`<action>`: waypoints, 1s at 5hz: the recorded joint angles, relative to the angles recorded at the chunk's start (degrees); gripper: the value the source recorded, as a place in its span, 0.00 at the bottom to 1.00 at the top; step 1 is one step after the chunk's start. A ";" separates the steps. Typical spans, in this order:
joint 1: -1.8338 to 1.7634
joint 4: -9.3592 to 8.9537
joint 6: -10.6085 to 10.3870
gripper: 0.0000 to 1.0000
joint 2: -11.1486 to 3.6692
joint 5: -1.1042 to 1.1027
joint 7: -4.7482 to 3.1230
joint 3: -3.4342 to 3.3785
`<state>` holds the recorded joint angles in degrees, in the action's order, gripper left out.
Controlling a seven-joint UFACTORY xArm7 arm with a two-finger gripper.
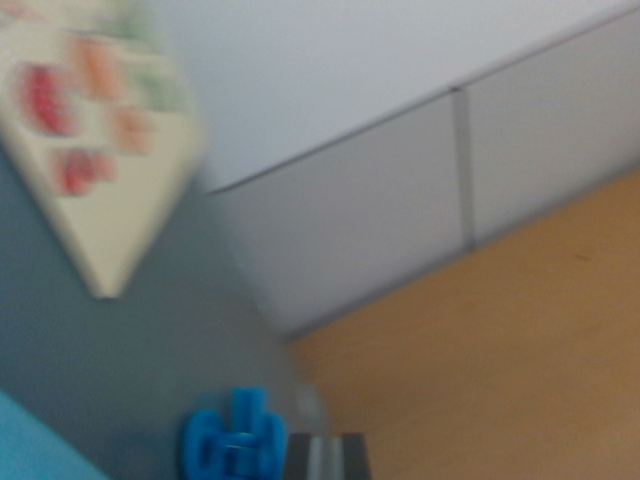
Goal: Close fridge door
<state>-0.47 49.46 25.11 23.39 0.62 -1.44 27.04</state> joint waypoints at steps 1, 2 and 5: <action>0.00 0.00 0.00 1.00 0.00 0.00 0.00 0.00; -0.02 0.00 0.00 1.00 0.00 0.00 0.00 -3.61; -0.02 0.47 -0.01 1.00 0.00 0.00 0.00 -7.52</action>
<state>-0.49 49.93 25.10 23.39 0.62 -1.44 19.53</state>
